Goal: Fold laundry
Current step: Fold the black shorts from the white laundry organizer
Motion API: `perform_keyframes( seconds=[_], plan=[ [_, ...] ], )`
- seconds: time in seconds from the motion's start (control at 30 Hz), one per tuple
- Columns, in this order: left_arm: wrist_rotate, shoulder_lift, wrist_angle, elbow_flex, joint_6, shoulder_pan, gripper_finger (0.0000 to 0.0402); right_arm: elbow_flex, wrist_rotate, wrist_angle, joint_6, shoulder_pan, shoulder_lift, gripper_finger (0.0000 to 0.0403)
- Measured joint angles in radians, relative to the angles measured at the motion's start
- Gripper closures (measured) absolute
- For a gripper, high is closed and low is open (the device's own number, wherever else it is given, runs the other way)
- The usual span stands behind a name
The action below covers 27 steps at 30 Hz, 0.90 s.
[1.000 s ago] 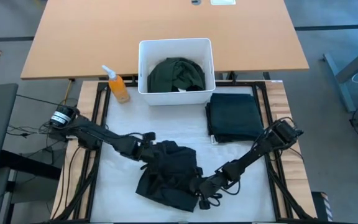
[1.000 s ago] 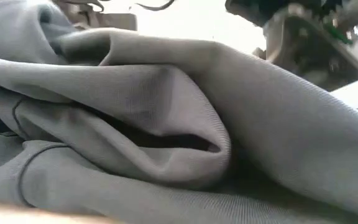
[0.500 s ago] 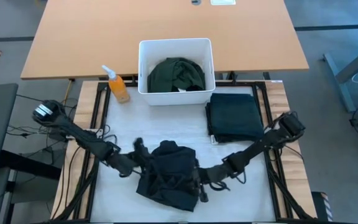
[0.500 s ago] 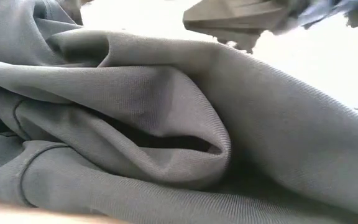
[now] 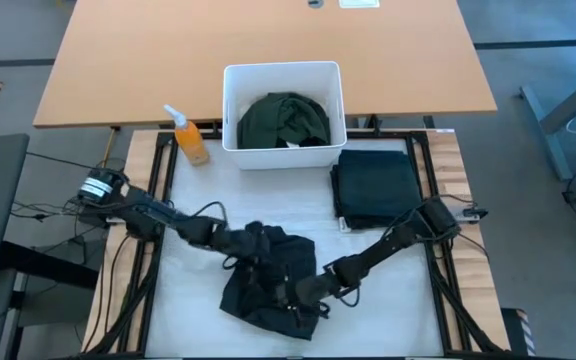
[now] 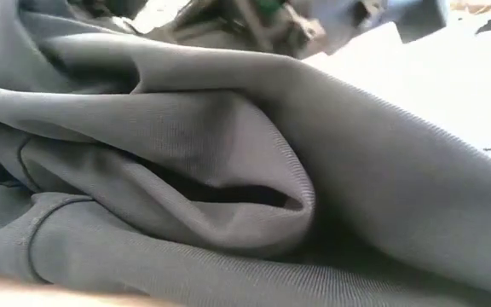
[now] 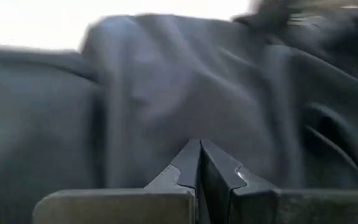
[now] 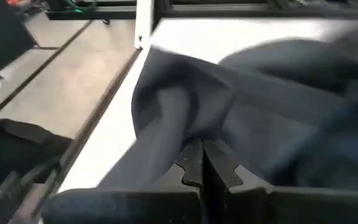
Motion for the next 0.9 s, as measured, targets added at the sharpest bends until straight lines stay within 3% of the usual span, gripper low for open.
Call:
perform_keyframes(
  seconds=[0.23, 0.4, 0.57, 0.77, 0.9],
  plan=[
    [-0.018, -0.011, -0.105, 0.079, 0.131, 0.127, 0.0401, 0.217, -0.142, -0.188, -0.008, -0.019, 0.154, 0.0383],
    [-0.114, -0.023, -0.297, 0.123, 0.165, 0.185, 0.0401, 0.307, -0.169, -0.289, -0.039, -0.034, 0.176, 0.0383],
    [-0.180, -0.170, -0.405, 0.127, 0.195, 0.197, 0.0401, 0.313, -0.071, -0.357, -0.120, -0.031, 0.091, 0.0383],
    [-0.142, -0.405, -0.479, 0.126, 0.178, 0.184, 0.0401, 0.293, -0.023, -0.424, -0.211, -0.030, -0.040, 0.0383],
    [-0.121, -0.529, -0.482, 0.032, 0.104, 0.107, 0.0401, 0.192, 0.079, -0.427, -0.197, -0.009, -0.112, 0.0383]
  ],
)
